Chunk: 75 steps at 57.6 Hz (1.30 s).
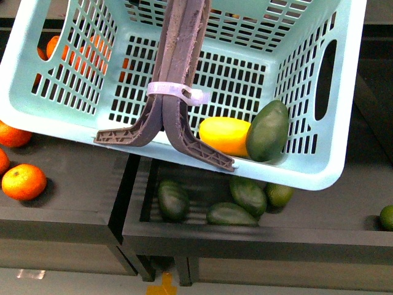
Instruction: Pick mango and avocado into basket
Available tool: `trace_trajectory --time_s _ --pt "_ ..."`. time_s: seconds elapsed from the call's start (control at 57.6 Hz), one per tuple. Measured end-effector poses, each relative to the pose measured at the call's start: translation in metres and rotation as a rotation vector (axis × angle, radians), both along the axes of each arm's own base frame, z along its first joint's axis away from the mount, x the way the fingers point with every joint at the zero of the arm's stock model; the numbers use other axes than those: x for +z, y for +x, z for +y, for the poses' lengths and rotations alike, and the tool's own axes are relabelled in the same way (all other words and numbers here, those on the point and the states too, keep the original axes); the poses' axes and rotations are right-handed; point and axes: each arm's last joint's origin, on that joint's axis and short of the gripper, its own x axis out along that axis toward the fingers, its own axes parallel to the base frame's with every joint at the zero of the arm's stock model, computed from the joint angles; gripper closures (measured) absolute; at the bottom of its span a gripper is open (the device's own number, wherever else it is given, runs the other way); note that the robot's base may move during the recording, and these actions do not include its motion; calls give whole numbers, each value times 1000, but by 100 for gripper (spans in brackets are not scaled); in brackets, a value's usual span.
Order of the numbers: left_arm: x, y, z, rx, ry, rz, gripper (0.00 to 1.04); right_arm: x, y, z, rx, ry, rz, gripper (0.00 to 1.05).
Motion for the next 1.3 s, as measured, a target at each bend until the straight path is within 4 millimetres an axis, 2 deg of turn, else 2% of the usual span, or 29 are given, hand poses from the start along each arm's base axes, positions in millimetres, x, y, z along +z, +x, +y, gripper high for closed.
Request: trace_trajectory --time_s 0.608,0.712,0.833,0.92,1.25,1.302 --pt "0 0 0 2 1 0 92 0 -14 0 0 0 -2 103" --pt "0 0 0 4 1 0 92 -3 -25 0 1 0 7 103" --pt "0 0 0 3 1 0 92 -3 -25 0 0 -1 3 102" --pt "0 0 0 3 0 1 92 -3 -25 0 0 0 3 82" --pt "0 0 0 4 1 1 92 -3 -25 0 0 0 3 30" --pt "0 0 -1 0 1 1 92 -3 -26 0 -3 0 3 18"
